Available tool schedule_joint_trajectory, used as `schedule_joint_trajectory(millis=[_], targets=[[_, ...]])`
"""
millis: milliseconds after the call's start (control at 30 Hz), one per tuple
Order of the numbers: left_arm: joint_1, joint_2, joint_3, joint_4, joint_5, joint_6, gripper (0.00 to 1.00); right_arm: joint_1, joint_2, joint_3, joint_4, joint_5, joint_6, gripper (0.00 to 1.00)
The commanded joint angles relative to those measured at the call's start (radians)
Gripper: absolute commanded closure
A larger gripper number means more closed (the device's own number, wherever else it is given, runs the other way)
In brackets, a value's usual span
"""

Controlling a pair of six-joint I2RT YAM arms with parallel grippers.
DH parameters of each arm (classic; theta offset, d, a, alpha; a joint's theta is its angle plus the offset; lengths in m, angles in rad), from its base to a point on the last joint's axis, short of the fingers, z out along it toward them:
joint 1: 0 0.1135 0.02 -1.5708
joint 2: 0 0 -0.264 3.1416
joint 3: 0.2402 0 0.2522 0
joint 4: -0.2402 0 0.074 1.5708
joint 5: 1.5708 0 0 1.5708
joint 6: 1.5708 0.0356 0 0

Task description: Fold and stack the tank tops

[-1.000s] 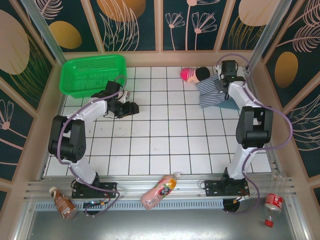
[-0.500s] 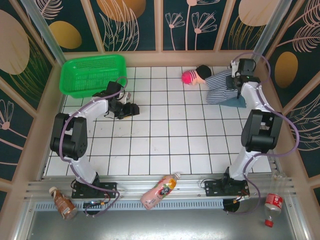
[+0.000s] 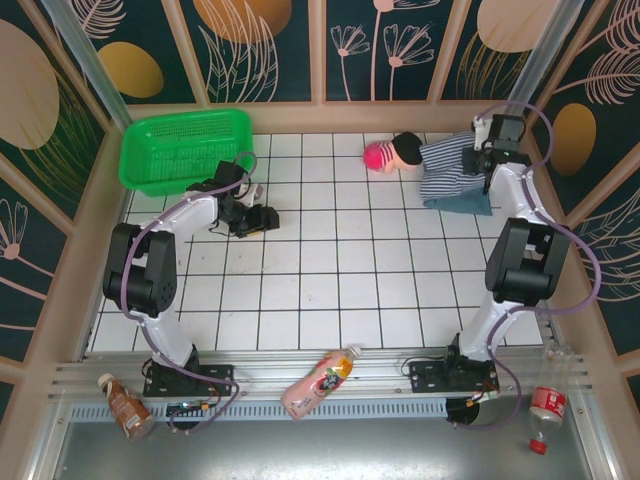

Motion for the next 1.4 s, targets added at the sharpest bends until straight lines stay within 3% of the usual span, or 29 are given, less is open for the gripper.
schedule_joint_trajectory(millis=[0, 133, 233, 433, 600, 667, 767, 833, 867, 1000, 1133, 1367], targets=[[-0.005, 0.02, 0.017, -0.036, 0.013, 0.029, 0.4, -0.029, 0.057, 0.015, 0.025, 0.014, -0.03, 0.89], [-0.005, 0.028, 0.017, -0.042, 0.014, 0.036, 0.4, -0.055, 0.144, 0.061, -0.008, 0.005, -0.009, 0.76], [-0.004, 0.026, 0.021, -0.046, 0.011, 0.037, 0.4, -0.062, 0.172, 0.083, -0.011, 0.084, 0.048, 0.73], [-0.005, 0.016, 0.063, -0.097, -0.035, 0.058, 0.4, -0.063, 0.197, 0.123, -0.049, 0.217, 0.064, 0.53], [0.005, -0.084, 0.097, -0.132, -0.22, 0.075, 0.35, -0.078, 0.017, 0.003, 0.049, 0.046, 0.145, 0.42], [0.016, -0.173, 0.077, -0.098, -0.301, 0.077, 0.27, -0.076, -0.078, -0.108, 0.141, -0.117, 0.207, 0.33], [0.032, -0.297, -0.01, 0.026, -0.365, 0.082, 0.15, -0.043, -0.222, -0.343, 0.358, -0.215, 0.34, 0.15], [0.037, -0.387, -0.11, 0.13, -0.422, 0.088, 0.02, -0.01, -0.297, -0.491, 0.49, -0.177, 0.38, 0.06], [0.046, -0.431, -0.18, 0.185, -0.435, 0.094, 0.01, 0.008, -0.328, -0.562, 0.562, -0.159, 0.394, 0.01], [0.115, -0.497, -0.371, 0.348, -0.488, 0.15, 0.01, 0.053, -0.372, -0.759, 0.747, -0.061, 0.421, 0.01], [0.187, -0.52, -0.571, 0.645, -0.558, 0.193, 0.01, 0.063, -0.367, -0.944, 0.994, -0.075, 0.438, 0.01], [0.227, -0.397, -0.657, 0.991, -0.575, 0.214, 0.01, 0.065, -0.305, -0.99, 1.101, -0.078, 0.399, 0.01]])
